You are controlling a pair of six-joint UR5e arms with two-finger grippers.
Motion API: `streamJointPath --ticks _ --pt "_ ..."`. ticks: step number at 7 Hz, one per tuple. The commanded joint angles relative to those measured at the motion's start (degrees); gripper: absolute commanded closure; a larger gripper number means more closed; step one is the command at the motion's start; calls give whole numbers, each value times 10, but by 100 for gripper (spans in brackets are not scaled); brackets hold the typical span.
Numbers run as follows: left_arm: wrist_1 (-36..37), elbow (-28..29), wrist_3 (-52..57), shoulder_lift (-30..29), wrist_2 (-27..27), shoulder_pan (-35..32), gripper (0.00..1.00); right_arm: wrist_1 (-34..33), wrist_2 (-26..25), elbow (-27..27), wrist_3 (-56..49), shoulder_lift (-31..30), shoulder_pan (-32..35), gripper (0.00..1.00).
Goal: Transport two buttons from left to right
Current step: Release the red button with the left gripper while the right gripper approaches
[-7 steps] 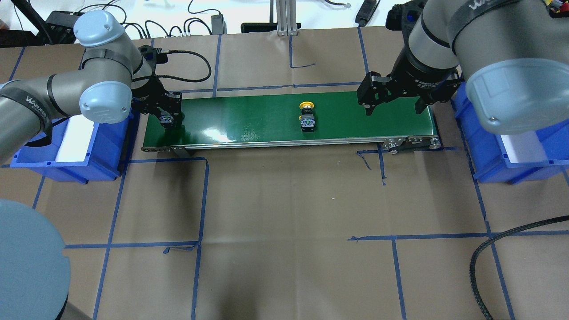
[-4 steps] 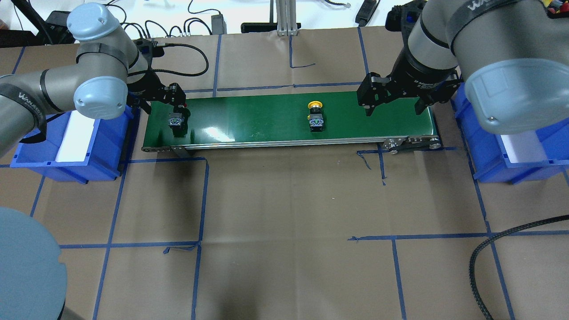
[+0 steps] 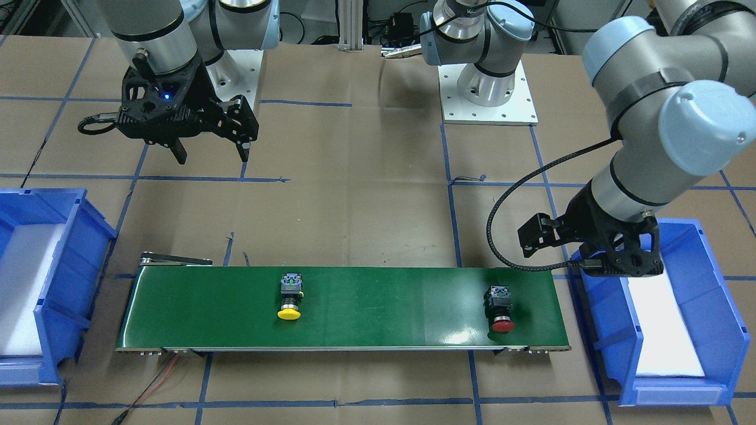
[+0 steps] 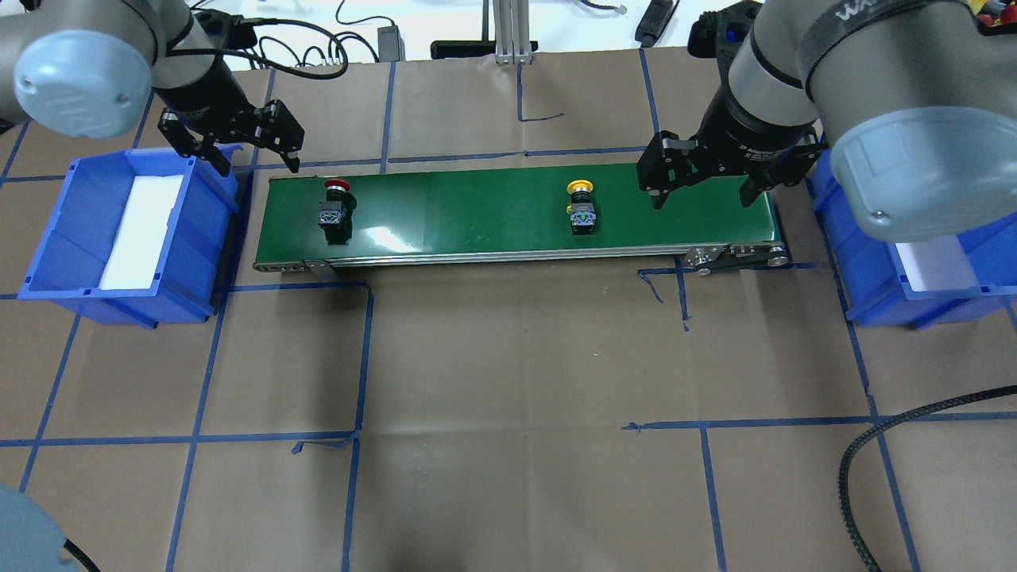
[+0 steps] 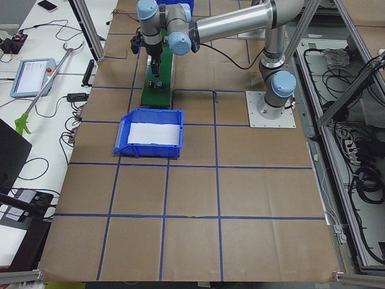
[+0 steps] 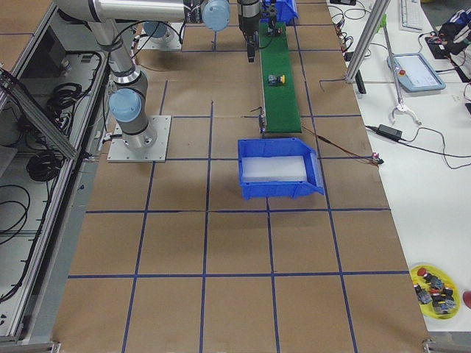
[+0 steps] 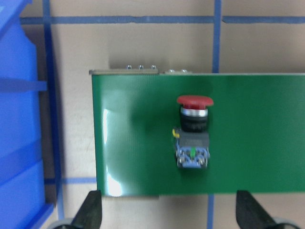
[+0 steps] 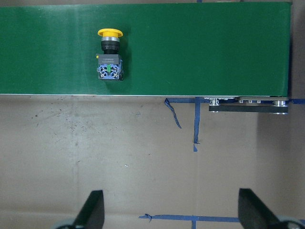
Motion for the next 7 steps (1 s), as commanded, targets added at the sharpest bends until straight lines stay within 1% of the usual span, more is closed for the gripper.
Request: streamJointPath --ticks 1,2,3,4,5,7 --pt "-80 33 -13 32 0 -14 0 -9 -1 -6 0 43 -1 0" --pt "-78 12 -31 60 1 -30 0 -48 0 -11 0 72 -1 0" --pt "-72 -11 -46 79 2 -34 0 -132 3 -8 0 93 -1 0" --pt "-72 -24 -69 88 2 -34 0 -164 3 -10 -1 124 -1 0" --pt "-72 -26 -88 91 -2 -37 0 -167 3 -15 0 159 -3 0" --pt "-72 -27 -88 95 -4 -38 0 -190 4 -34 0 198 -21 0"
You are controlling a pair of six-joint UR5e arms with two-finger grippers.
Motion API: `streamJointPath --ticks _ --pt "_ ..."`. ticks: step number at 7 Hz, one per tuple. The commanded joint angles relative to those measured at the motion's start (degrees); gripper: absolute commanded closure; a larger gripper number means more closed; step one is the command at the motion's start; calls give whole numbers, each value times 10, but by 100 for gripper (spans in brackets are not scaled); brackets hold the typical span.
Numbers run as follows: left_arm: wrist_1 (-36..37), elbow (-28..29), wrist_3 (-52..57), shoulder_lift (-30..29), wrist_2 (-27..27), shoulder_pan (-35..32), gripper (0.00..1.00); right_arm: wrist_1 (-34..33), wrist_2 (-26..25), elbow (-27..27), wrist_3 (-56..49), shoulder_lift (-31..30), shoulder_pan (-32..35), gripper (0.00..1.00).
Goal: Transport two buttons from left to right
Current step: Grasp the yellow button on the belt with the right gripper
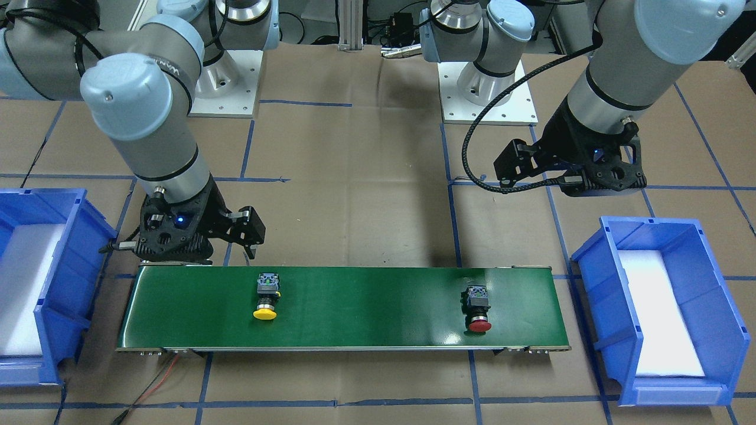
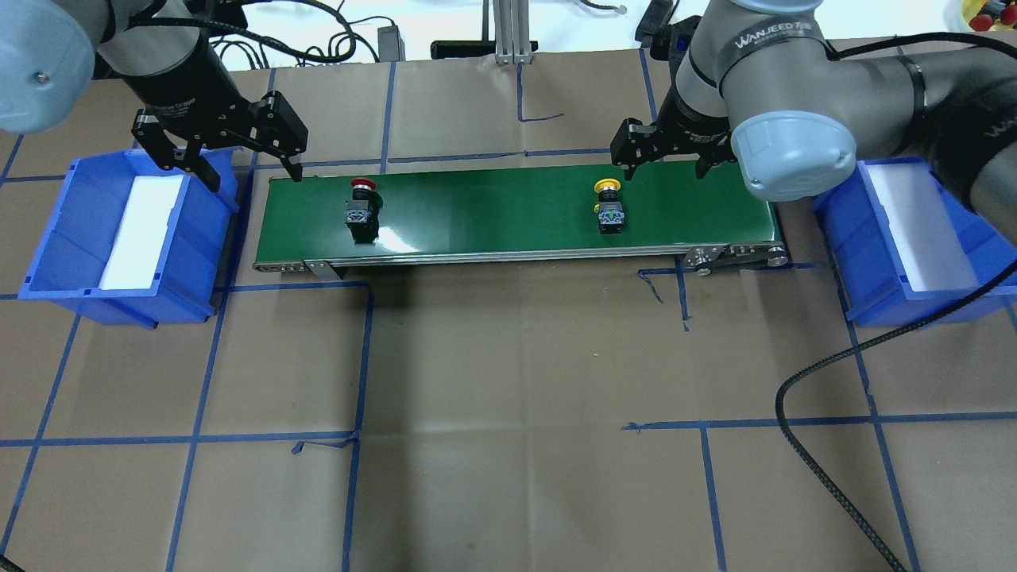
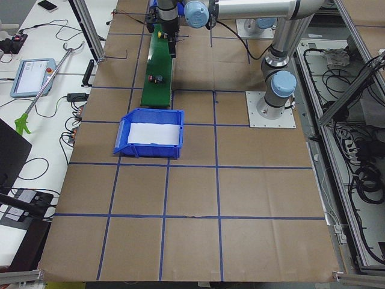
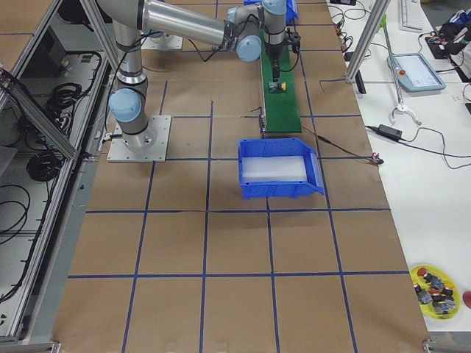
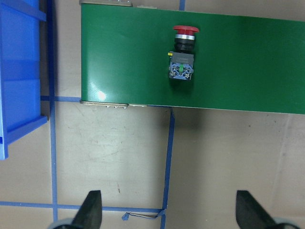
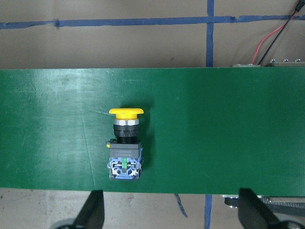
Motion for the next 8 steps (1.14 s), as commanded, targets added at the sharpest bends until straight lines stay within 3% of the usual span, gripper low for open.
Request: streamJointPath --ticks 1,4,7,8 --pt "-1 -3 0 5 -2 -2 0 -14 1 -13 0 42 -14 0" --pt "51 -48 -2 23 -2 -2 0 -22 33 -18 1 74 -15 0" --pt "62 -48 -1 22 -3 -4 0 -36 32 -15 1 110 -15 0" --pt "64 -48 -1 22 4 -17 0 -36 31 -12 1 114 -15 7"
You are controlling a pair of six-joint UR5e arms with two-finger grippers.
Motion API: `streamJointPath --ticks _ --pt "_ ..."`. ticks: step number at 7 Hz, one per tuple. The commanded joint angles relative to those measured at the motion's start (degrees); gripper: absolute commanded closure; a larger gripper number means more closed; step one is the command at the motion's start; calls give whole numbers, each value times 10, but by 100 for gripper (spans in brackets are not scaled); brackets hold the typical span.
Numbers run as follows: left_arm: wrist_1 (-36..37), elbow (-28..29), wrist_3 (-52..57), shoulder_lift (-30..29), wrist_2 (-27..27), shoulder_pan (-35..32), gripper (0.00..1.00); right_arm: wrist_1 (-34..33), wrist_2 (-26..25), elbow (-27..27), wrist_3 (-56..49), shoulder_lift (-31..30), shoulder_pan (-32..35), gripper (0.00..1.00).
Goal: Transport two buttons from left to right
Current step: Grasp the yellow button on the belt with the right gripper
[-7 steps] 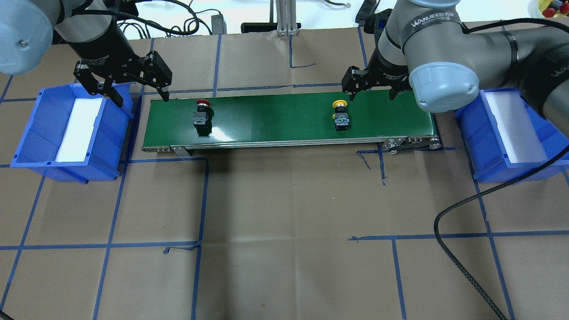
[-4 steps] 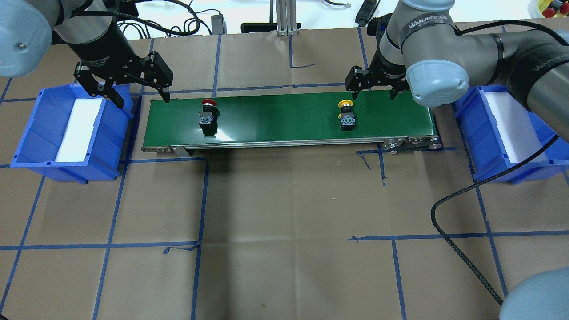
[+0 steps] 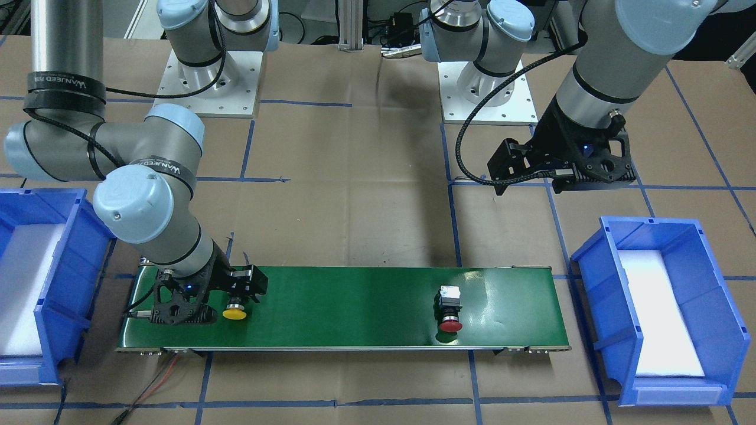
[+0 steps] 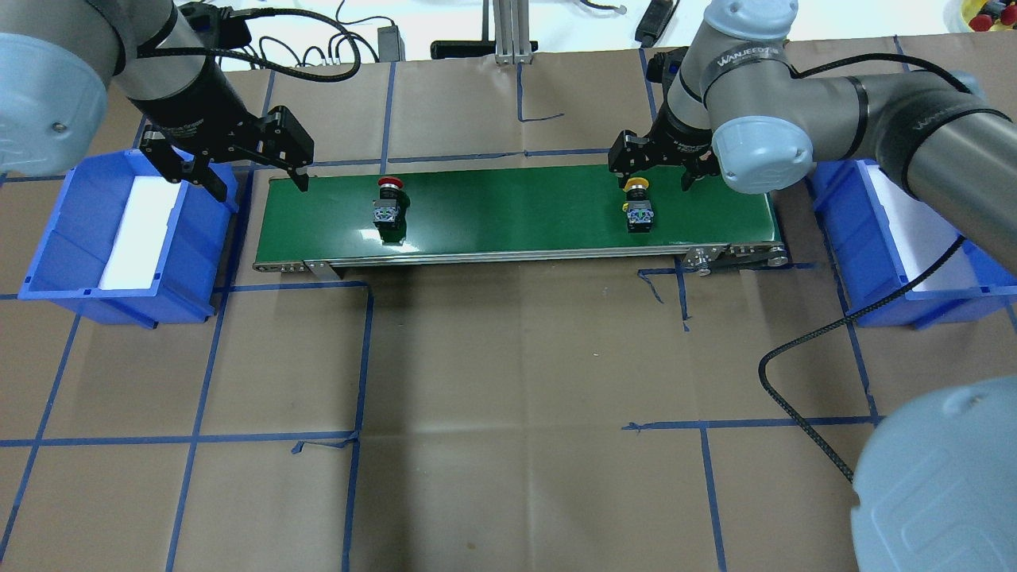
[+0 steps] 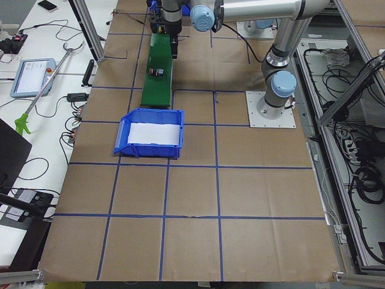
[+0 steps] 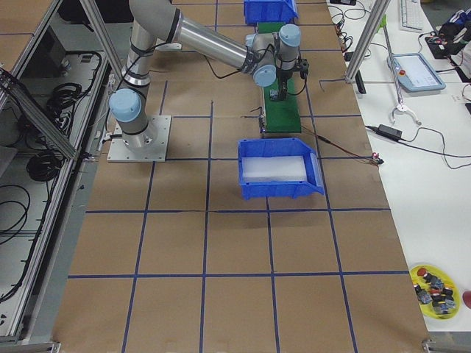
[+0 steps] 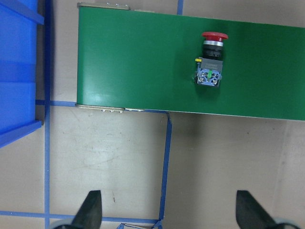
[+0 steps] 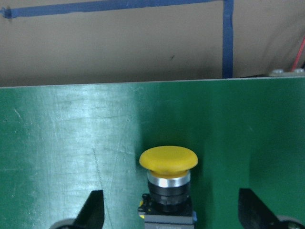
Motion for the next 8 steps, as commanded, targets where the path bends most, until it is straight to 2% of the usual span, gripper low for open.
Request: streamJointPath --ticks 1,2,3,5,6,8 --pt "3 3 -1 -5 5 -14 0 5 -10 3 -7 8 0 41" --pt "3 8 0 -6 5 -14 0 9 -13 3 -10 7 -1 71" --pt "3 10 6 -4 5 -13 0 12 -14 0 -11 1 -5 92" --pt "4 9 8 -3 5 -13 0 25 -64 -17 -18 -26 -21 94" --pt "5 8 8 -3 5 -11 0 84 -64 -36 -39 -51 -40 94" --pt "5 8 9 0 5 -10 0 169 -65 -102 -200 -71 -135 94"
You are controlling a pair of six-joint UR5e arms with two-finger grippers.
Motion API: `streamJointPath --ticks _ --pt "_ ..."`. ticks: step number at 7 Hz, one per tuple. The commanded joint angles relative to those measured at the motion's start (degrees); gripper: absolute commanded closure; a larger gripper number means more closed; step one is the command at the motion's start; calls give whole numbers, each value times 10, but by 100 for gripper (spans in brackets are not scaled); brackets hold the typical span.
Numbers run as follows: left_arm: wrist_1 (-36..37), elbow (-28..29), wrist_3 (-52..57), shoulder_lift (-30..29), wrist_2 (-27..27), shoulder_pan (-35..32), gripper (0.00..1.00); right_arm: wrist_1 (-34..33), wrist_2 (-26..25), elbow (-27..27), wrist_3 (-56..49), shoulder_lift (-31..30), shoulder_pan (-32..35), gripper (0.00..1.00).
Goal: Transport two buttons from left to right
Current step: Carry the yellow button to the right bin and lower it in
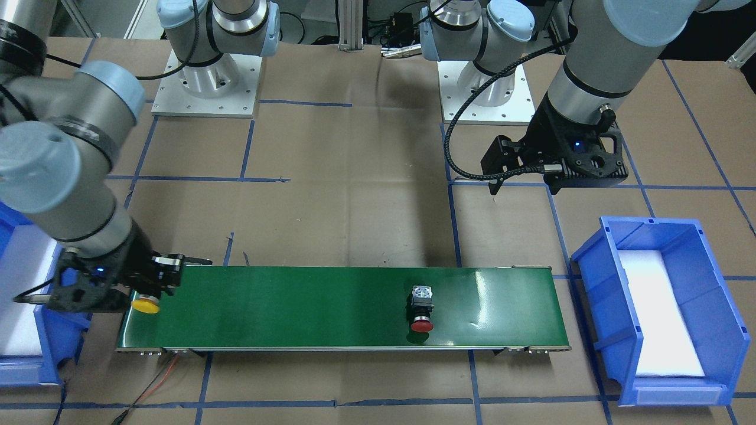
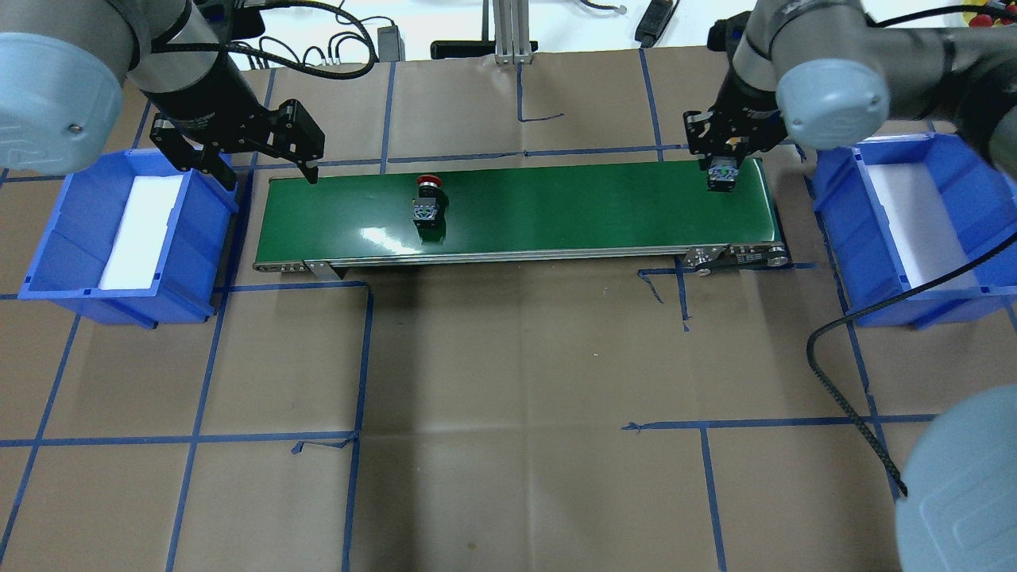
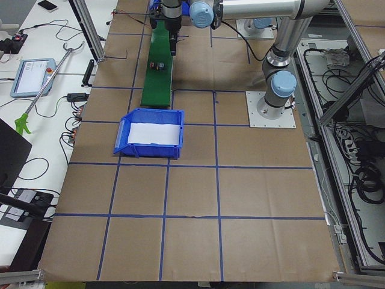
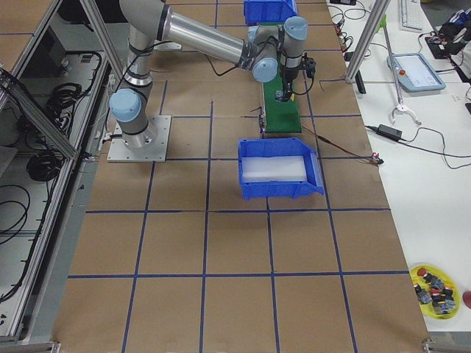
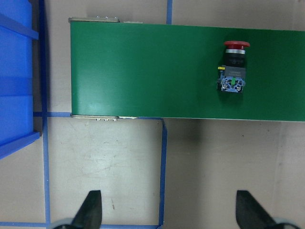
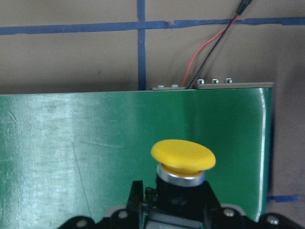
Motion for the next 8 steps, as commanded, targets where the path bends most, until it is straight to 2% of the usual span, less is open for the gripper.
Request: streamJointPath --ticks 1,4,6,8 --pt "1 -2 1 2 0 1 0 68 -2 -60 -184 -11 -99 94" --pt "4 -3 1 4 0 1 0 68 -2 -54 -341 -2 -217 95" --pt "4 -4 1 4 0 1 0 54 3 -3 -362 5 -254 96" --pt "4 -4 0 4 0 1 0 -34 9 71 -393 4 -271 96"
